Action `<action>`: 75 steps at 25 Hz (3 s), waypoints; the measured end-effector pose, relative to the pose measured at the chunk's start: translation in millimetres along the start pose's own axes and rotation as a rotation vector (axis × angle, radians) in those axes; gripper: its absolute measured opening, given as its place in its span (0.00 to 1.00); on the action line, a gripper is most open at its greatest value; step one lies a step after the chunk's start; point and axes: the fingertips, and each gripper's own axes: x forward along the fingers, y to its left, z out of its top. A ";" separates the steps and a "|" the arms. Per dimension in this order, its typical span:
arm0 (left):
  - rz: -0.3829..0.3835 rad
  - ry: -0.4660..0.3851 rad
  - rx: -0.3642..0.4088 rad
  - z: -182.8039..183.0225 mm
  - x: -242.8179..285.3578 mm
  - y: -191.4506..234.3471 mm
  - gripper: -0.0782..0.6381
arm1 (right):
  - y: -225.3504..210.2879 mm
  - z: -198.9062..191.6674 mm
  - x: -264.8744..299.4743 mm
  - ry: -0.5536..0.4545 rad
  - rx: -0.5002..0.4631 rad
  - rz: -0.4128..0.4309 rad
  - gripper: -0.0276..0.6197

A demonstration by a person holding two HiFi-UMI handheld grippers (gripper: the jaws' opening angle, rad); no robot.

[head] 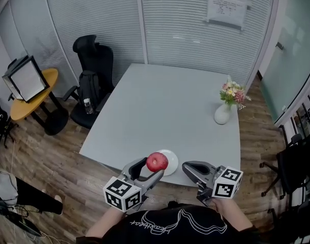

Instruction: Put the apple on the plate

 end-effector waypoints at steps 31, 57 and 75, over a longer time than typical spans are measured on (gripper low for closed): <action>0.142 0.299 0.063 -144.8 121.1 102.0 0.54 | -79.9 -14.9 -23.1 0.054 0.099 -0.115 0.06; 0.106 0.373 0.062 -196.5 146.6 105.7 0.54 | -100.9 -34.0 -40.2 0.066 0.157 -0.179 0.06; 0.095 0.284 0.082 -158.1 122.3 98.7 0.58 | -74.1 -32.8 -36.9 0.058 0.109 -0.163 0.06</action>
